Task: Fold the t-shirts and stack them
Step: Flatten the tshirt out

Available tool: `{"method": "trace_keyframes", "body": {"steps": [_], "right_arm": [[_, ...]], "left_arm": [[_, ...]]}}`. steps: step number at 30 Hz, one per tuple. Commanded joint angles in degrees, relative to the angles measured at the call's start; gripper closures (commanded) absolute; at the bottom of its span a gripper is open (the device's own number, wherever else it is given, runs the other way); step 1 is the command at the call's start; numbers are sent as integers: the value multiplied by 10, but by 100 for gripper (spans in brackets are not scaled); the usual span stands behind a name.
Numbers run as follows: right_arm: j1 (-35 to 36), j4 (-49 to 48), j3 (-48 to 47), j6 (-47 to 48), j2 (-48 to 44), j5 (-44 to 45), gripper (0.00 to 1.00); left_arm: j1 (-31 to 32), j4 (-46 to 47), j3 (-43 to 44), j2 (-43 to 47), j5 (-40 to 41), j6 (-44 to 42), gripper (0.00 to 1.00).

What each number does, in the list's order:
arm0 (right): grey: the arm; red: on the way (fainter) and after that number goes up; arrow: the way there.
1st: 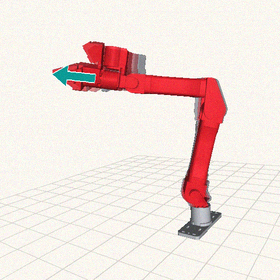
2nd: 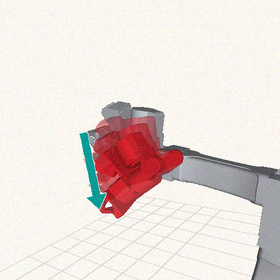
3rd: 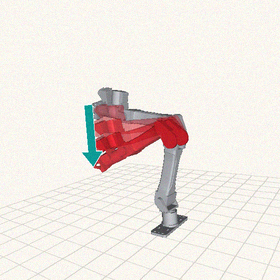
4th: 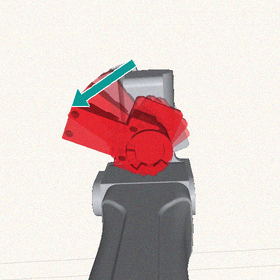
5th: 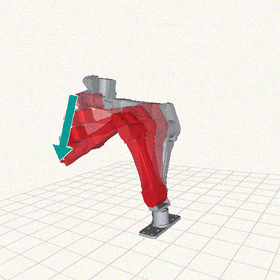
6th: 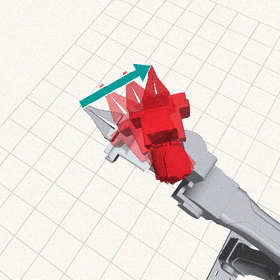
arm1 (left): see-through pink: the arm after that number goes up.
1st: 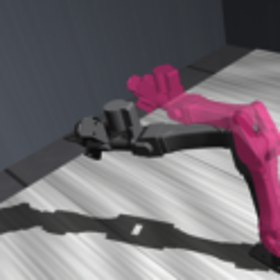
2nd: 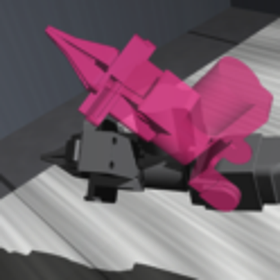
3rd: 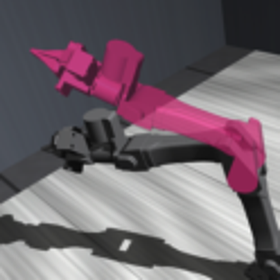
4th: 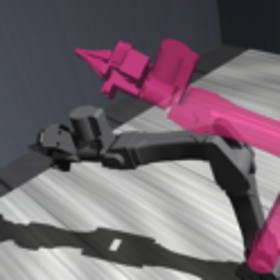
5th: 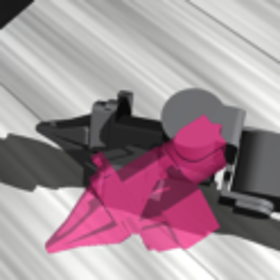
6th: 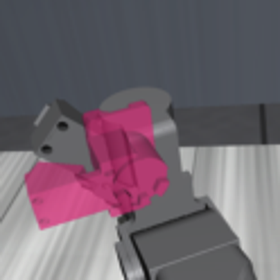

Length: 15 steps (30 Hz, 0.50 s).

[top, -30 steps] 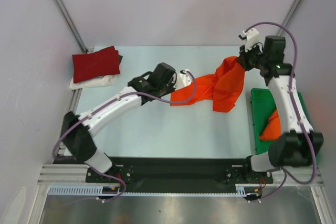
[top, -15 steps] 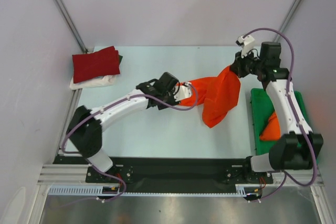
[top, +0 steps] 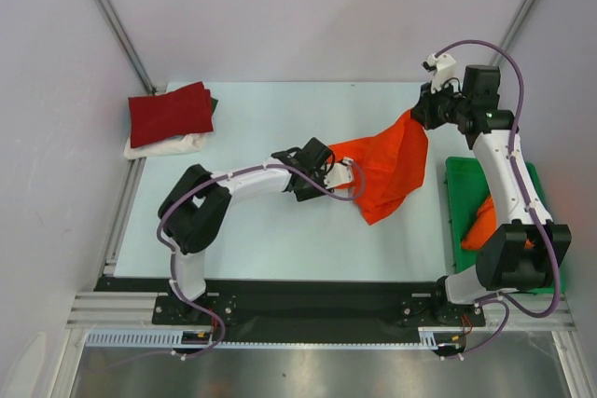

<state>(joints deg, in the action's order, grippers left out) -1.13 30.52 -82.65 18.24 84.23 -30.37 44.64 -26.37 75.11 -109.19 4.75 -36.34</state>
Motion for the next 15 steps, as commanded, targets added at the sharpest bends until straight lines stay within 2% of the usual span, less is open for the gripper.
{"method": "trace_keyframes", "body": {"steps": [1,10,15], "right_arm": [[-1,-4,-21,-12,0,8,100],[0,-12,-12,-25,4,13,100],[1,-3,-26,-12,16,15,100]], "left_arm": [[-12,11,49,-23,-32,-7,47],[-39,-17,133,-89,-37,8,48],[-43,-22,120,-87,-41,5,49]]}}
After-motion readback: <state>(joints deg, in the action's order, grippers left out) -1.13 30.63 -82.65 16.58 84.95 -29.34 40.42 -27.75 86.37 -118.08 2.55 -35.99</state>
